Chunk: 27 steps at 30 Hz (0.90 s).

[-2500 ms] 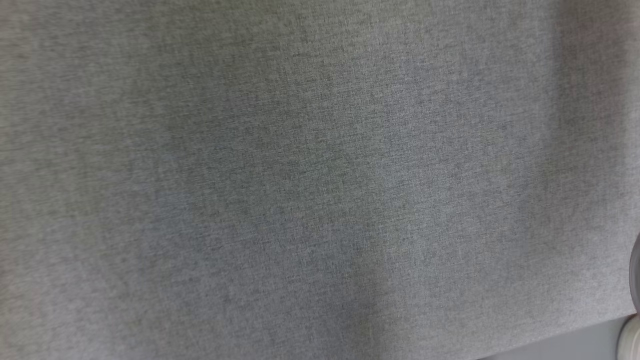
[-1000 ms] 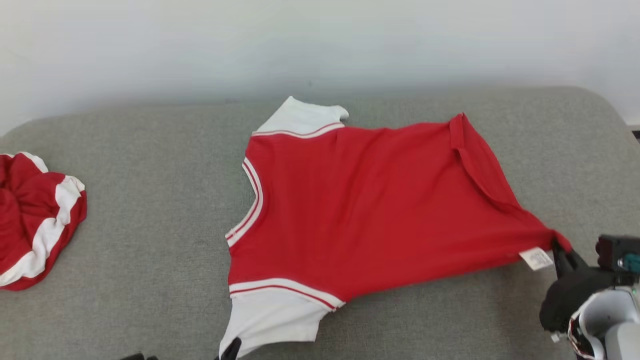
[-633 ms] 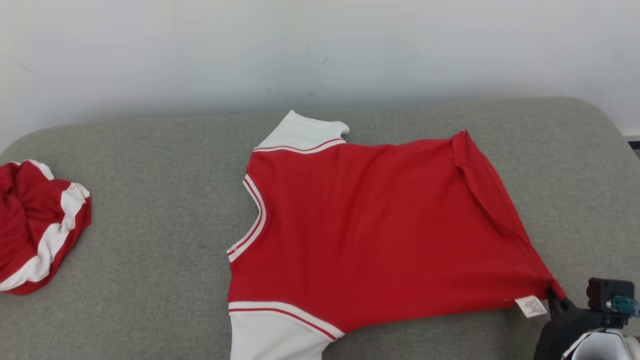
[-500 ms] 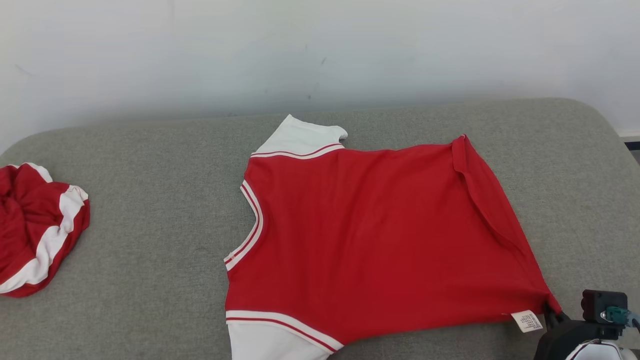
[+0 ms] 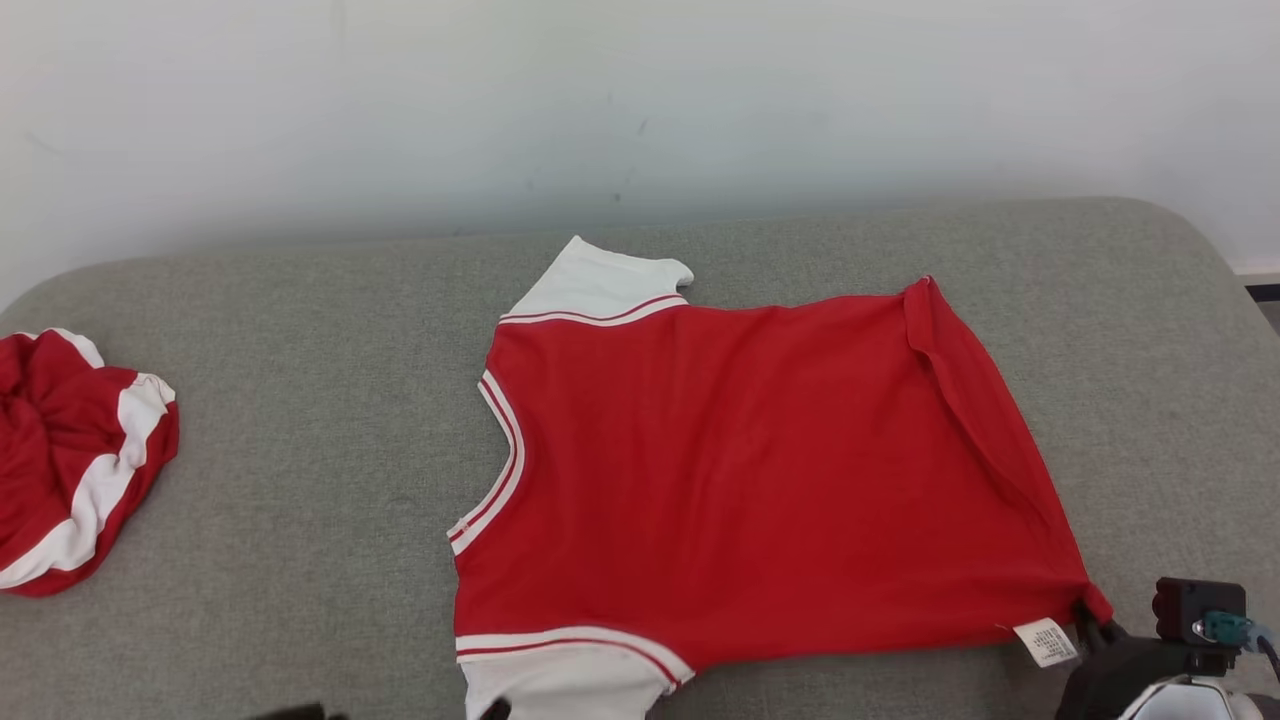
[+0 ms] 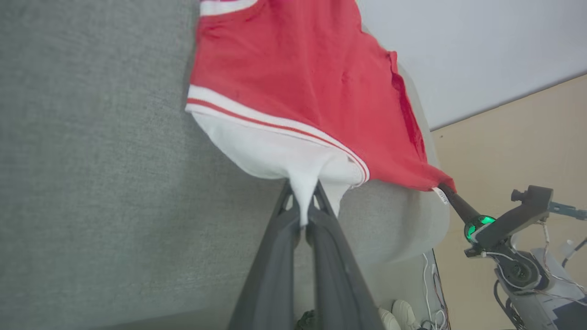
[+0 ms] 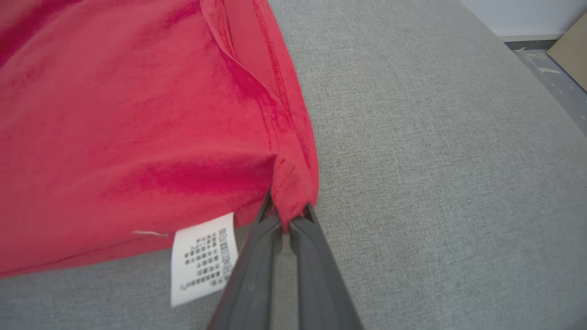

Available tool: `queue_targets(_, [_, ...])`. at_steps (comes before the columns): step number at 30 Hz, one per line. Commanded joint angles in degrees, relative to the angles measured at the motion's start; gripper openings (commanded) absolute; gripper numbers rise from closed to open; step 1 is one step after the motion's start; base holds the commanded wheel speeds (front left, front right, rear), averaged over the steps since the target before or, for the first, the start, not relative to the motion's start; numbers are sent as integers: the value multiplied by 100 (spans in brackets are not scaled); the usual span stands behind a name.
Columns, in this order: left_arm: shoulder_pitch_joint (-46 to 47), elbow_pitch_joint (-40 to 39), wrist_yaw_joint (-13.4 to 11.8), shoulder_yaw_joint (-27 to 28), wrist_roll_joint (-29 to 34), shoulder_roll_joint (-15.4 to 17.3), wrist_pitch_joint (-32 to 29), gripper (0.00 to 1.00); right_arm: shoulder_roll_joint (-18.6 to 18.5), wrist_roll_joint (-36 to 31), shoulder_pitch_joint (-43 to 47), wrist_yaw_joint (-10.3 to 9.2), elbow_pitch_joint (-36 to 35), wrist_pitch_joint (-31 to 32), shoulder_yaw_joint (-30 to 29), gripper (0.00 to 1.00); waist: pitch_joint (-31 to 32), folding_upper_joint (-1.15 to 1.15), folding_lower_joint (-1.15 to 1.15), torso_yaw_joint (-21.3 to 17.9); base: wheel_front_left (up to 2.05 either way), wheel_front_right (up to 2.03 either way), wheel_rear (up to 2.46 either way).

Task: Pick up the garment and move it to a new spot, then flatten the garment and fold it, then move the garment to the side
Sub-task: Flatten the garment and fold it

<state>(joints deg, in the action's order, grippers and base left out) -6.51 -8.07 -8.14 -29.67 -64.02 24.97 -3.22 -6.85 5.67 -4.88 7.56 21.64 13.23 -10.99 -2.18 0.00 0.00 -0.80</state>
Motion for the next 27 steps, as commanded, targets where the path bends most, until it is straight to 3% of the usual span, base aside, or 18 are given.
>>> queue_targets(1, [229, 26, -28, 36, 74, -110, 91, 0, -8, 51, -101, -16, -15, -12, 31, 0, -5, 0, 0, 8, 0, 0, 0])
queue_targets(14, [1820, 1182, 78, 86, 426, -800, 416, 0, -163, 240, -938, -16, 259, 63, 401, 0, -292, 0, 0, -86, 0, 0, 0])
queue_targets(27, [3001, 2413, 284, 127, 648, -1133, 687, 0, -29, 250, -1744, -16, 900, -254, 464, 0, -745, 0, 0, -121, 0, 0, 0])
